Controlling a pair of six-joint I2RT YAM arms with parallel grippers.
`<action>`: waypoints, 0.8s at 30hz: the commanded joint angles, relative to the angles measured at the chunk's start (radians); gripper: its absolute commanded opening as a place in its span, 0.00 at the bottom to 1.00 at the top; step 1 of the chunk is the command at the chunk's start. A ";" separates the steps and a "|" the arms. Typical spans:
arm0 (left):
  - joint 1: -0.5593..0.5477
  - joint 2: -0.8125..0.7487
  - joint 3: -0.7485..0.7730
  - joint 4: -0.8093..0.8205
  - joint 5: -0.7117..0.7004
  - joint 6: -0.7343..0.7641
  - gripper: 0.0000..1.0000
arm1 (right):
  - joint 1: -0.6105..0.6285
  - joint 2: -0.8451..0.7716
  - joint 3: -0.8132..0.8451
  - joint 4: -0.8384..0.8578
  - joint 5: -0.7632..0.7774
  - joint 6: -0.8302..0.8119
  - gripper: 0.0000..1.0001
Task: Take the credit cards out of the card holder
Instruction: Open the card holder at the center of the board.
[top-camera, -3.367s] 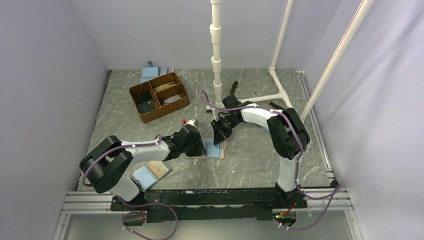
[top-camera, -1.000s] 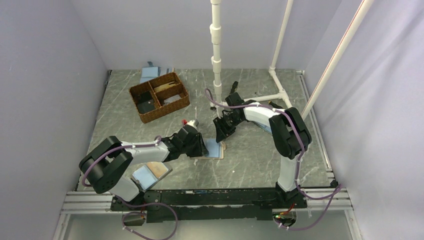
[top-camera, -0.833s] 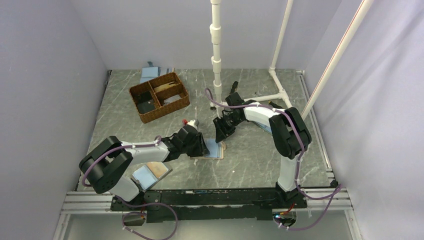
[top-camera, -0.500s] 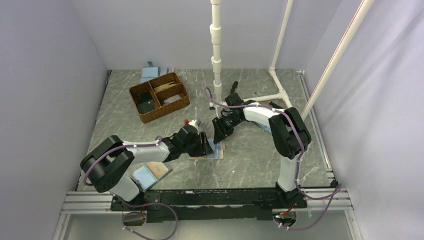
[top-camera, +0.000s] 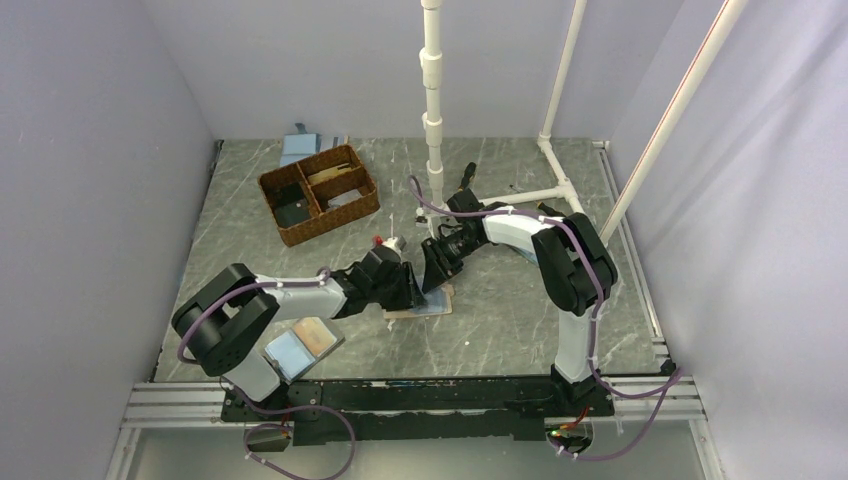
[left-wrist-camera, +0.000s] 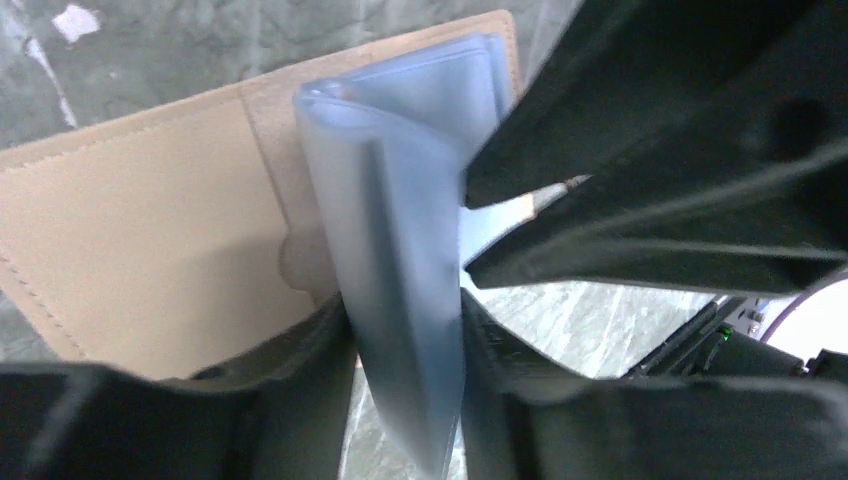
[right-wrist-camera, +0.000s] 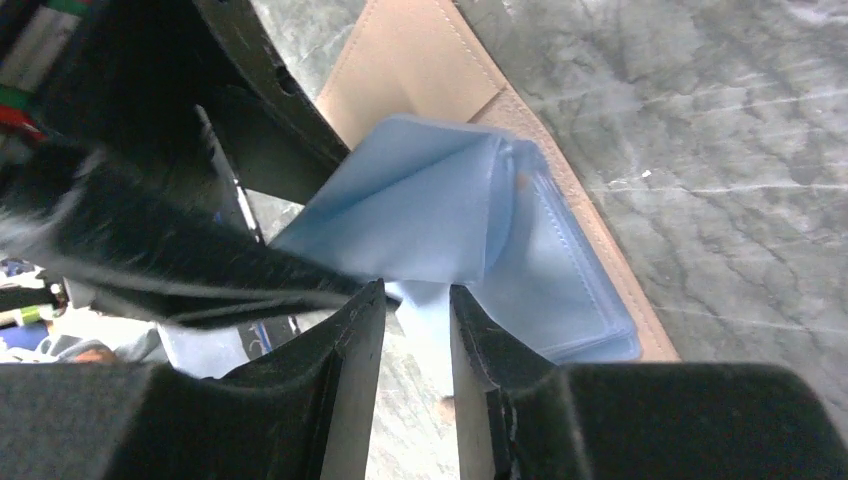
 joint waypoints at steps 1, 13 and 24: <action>-0.002 0.025 0.010 -0.075 -0.053 -0.006 0.37 | 0.006 -0.017 0.050 -0.018 -0.074 -0.025 0.33; 0.000 0.014 -0.007 -0.069 -0.071 -0.025 0.25 | 0.005 -0.066 0.057 -0.029 0.270 -0.069 0.33; 0.000 0.014 -0.007 -0.055 -0.048 -0.019 0.26 | 0.012 -0.023 0.069 -0.050 0.319 -0.071 0.35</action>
